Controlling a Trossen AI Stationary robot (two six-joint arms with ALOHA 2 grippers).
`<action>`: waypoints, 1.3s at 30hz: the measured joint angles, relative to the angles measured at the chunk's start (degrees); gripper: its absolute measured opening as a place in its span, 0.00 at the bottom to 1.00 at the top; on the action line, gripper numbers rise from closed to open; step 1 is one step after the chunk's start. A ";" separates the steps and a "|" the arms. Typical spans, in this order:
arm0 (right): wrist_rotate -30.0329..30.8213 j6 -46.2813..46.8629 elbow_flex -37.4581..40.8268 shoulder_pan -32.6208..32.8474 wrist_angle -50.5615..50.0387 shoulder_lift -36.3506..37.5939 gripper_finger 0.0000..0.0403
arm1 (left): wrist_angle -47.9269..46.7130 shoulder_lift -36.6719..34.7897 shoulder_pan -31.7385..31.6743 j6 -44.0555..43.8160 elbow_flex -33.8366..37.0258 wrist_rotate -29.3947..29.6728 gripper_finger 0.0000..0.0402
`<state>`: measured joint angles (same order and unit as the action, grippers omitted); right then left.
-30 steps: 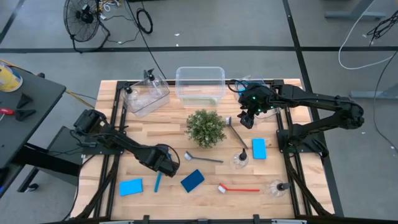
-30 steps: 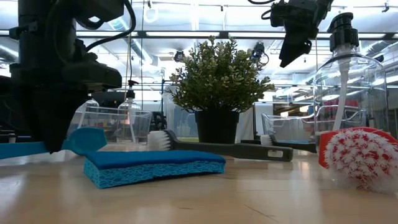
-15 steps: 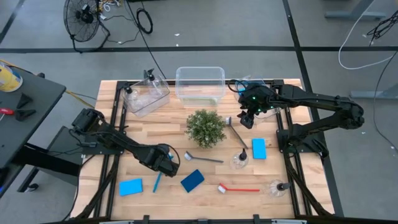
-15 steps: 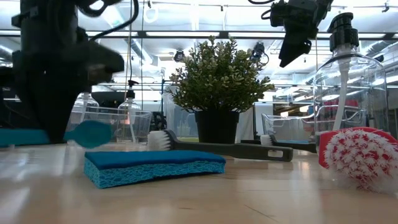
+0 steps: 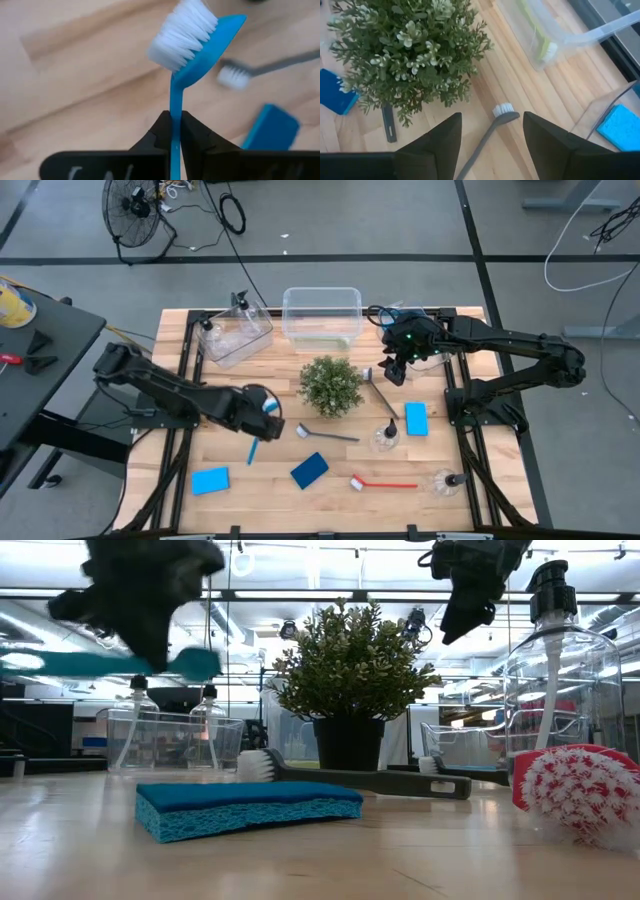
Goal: Pick & Place Kitchen Sink Supplies
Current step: Put the blue dish brush into the white bin
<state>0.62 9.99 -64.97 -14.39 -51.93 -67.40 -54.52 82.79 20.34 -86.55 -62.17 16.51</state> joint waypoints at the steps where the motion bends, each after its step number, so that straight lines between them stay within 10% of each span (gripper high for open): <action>1: 0.01 -0.01 0.00 -0.02 0.10 0.00 0.53 | -0.09 -0.78 -0.57 1.02 -0.56 0.63 0.05; 18: 0.02 -0.01 0.00 0.00 2.46 0.00 0.53 | -0.85 -2.30 -15.28 34.38 -17.16 8.41 0.05; 39: 0.01 2.23 -0.02 -0.01 7.05 0.00 0.53 | 6.33 -2.25 -37.30 64.15 -21.88 1.90 0.05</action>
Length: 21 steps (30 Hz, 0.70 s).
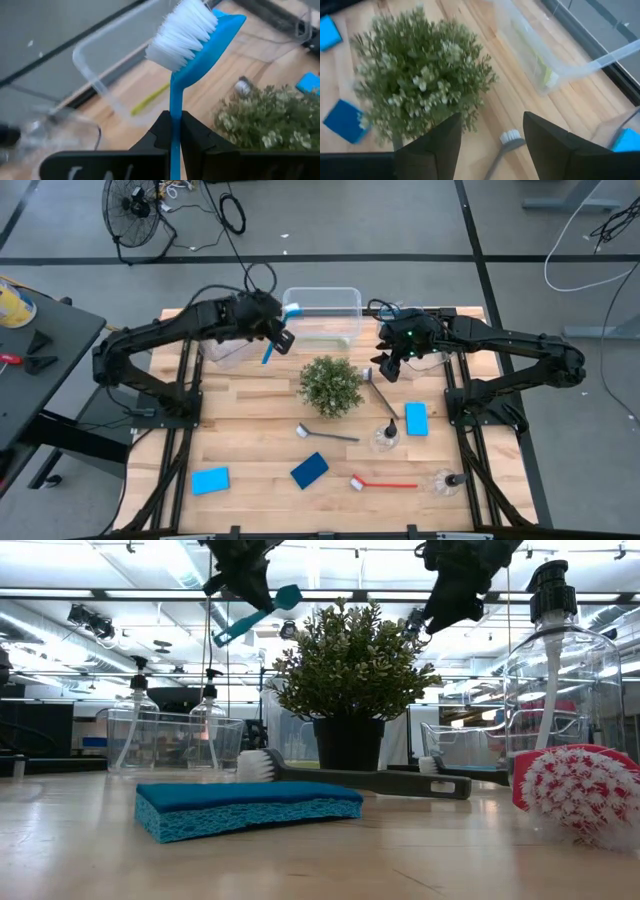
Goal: Pick & Place Kitchen Sink Supplies
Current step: Put the blue dish brush into the white bin
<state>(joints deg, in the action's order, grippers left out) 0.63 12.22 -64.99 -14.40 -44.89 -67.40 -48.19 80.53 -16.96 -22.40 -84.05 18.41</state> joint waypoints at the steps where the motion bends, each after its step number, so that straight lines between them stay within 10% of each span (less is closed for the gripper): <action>1: -0.01 1.04 0.00 -0.01 0.61 0.00 0.53 | 1.28 0.00 -0.76 1.73 0.02 -0.76 0.05; 21: -0.01 7.59 0.00 -0.01 1.65 0.00 0.53 | 21.18 0.27 -13.52 20.94 0.07 -10.97 0.05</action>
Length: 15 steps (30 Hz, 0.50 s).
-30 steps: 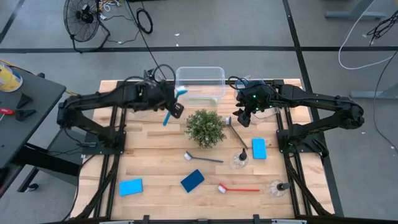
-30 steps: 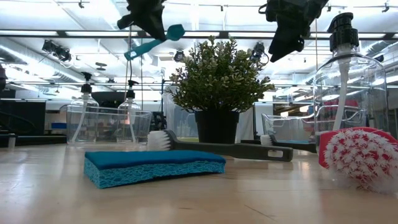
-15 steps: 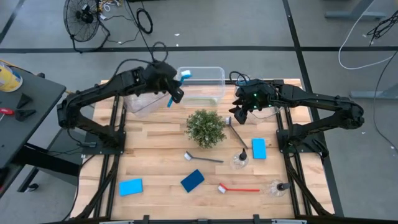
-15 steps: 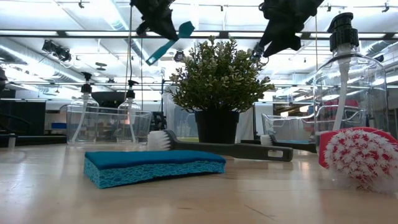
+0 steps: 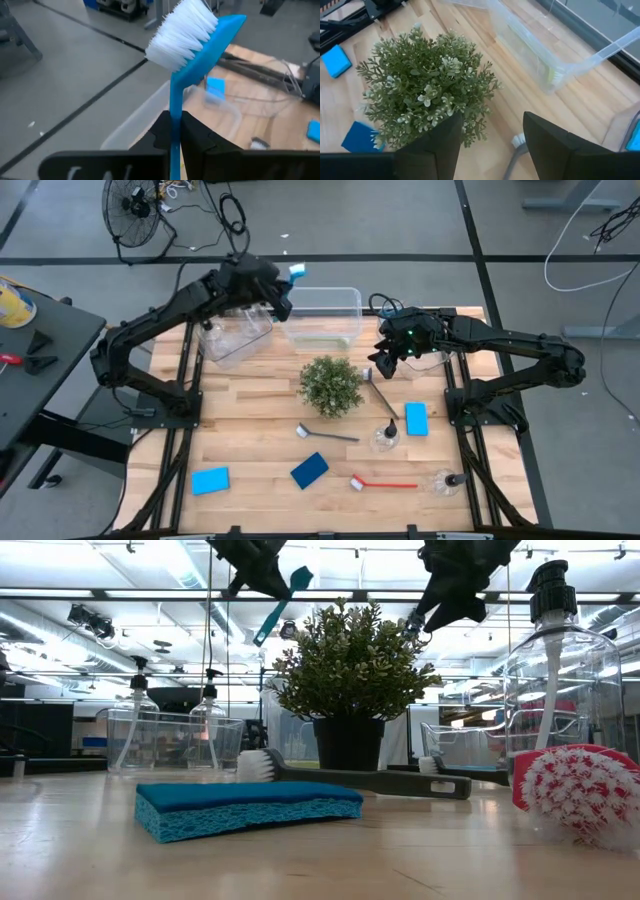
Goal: Pick & Place Kitchen Sink Supplies
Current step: Put the blue dish brush into the white bin
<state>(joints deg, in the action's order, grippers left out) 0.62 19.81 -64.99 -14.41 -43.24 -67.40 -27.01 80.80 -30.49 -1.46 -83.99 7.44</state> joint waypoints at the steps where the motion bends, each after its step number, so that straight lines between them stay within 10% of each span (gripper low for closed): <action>1: 0.00 -0.47 0.00 0.00 0.09 0.00 0.53 | 1.38 0.36 -0.28 0.65 0.00 -0.10 0.05; 15: 2.87 -7.31 -0.02 0.02 2.01 0.00 0.53 | 10.78 8.23 -2.20 7.04 0.04 -6.35 0.06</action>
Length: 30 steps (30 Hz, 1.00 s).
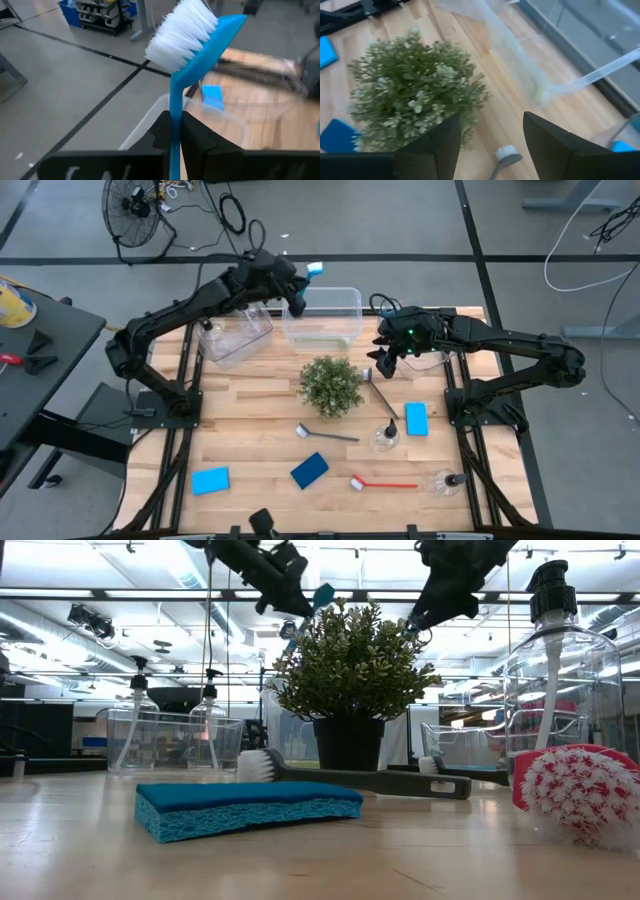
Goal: Pick & Place Kitchen Sink Supplies
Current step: Put the blue dish brush into the white bin
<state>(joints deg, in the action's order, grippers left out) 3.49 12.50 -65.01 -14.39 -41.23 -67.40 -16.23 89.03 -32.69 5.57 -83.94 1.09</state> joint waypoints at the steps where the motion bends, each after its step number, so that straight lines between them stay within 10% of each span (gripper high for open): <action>1: 0.70 -0.40 0.00 -0.01 -0.02 0.00 0.53 | 0.04 0.55 0.00 1.43 0.00 -0.34 0.07; 30: 3.60 -2.85 -0.02 -0.04 0.11 0.00 0.53 | 6.55 6.76 -0.37 22.32 0.00 -2.91 0.12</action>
<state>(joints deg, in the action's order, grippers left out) 7.09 9.65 -65.04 -14.44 -41.12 -67.40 -9.68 95.79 -33.06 27.89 -83.94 -1.83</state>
